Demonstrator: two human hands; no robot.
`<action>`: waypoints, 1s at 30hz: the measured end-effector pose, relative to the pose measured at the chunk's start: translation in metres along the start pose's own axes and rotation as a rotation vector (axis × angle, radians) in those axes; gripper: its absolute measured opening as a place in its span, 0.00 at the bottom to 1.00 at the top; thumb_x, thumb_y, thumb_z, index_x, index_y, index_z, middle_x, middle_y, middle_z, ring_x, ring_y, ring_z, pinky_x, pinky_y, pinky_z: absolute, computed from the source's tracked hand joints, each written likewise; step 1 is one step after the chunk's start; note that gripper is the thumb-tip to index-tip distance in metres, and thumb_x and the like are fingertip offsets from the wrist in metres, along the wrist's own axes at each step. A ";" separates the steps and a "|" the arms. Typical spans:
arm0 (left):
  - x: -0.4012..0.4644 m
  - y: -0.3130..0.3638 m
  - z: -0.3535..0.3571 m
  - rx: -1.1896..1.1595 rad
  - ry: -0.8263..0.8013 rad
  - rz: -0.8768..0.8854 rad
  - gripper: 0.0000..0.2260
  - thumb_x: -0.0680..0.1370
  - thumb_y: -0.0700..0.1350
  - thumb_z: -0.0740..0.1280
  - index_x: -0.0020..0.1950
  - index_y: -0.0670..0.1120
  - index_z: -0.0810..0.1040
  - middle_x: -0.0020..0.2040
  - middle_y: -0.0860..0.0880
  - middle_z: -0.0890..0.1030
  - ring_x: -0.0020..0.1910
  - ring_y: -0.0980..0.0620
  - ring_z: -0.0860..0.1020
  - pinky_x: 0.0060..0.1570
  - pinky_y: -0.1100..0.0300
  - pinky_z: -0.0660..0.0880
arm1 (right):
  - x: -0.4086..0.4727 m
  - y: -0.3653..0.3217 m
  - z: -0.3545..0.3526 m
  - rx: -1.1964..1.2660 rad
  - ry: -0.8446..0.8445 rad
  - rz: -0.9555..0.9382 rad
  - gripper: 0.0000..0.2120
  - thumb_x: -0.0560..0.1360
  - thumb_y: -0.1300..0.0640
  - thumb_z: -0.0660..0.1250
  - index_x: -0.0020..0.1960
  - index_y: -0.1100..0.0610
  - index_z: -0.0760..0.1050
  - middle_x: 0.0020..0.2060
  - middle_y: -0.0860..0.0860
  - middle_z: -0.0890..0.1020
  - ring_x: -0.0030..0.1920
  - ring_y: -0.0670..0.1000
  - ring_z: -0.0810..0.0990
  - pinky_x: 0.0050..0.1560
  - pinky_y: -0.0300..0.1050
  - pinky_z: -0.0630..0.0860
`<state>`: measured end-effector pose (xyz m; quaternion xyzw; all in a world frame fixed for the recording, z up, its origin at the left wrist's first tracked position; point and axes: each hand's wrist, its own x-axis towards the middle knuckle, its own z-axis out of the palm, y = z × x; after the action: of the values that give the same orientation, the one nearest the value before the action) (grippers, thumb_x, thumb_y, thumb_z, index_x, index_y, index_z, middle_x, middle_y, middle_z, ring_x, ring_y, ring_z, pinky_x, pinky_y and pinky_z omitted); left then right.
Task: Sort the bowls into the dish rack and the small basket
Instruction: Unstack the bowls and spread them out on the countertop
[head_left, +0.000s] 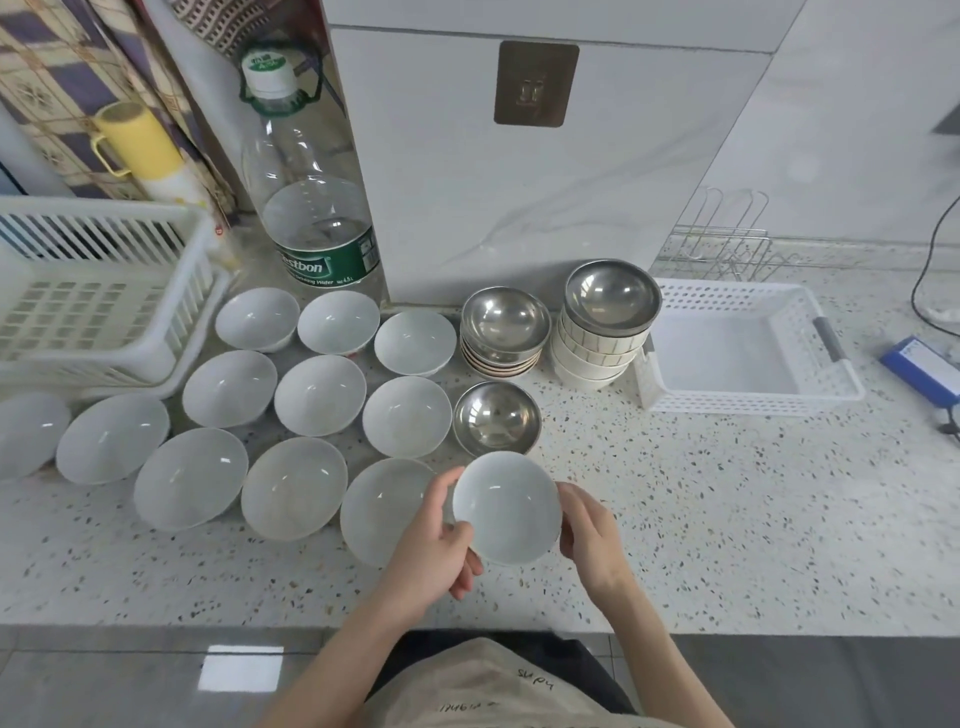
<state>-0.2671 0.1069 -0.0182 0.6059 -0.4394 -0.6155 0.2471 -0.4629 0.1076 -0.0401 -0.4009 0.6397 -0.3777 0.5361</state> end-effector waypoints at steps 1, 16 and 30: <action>0.001 -0.004 0.001 0.008 0.000 -0.001 0.27 0.80 0.38 0.57 0.64 0.72 0.62 0.28 0.49 0.82 0.26 0.52 0.78 0.27 0.61 0.74 | -0.003 0.002 -0.002 -0.054 -0.016 -0.003 0.14 0.74 0.46 0.59 0.47 0.51 0.80 0.27 0.42 0.74 0.28 0.41 0.67 0.29 0.35 0.65; 0.000 -0.012 0.010 0.698 0.046 0.059 0.51 0.66 0.68 0.71 0.78 0.61 0.41 0.55 0.54 0.79 0.52 0.51 0.79 0.48 0.55 0.77 | 0.002 0.024 -0.005 -0.372 -0.112 0.024 0.19 0.76 0.59 0.61 0.66 0.50 0.73 0.30 0.47 0.74 0.26 0.41 0.69 0.26 0.32 0.67; 0.010 -0.020 0.011 0.869 0.051 -0.009 0.54 0.69 0.67 0.71 0.79 0.55 0.37 0.43 0.53 0.76 0.42 0.52 0.78 0.38 0.59 0.72 | 0.008 0.027 0.000 -0.432 -0.146 0.043 0.19 0.76 0.56 0.60 0.67 0.48 0.71 0.39 0.48 0.79 0.34 0.45 0.76 0.32 0.37 0.71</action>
<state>-0.2744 0.1114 -0.0417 0.6705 -0.6486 -0.3594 -0.0230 -0.4664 0.1105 -0.0677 -0.5190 0.6735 -0.1904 0.4907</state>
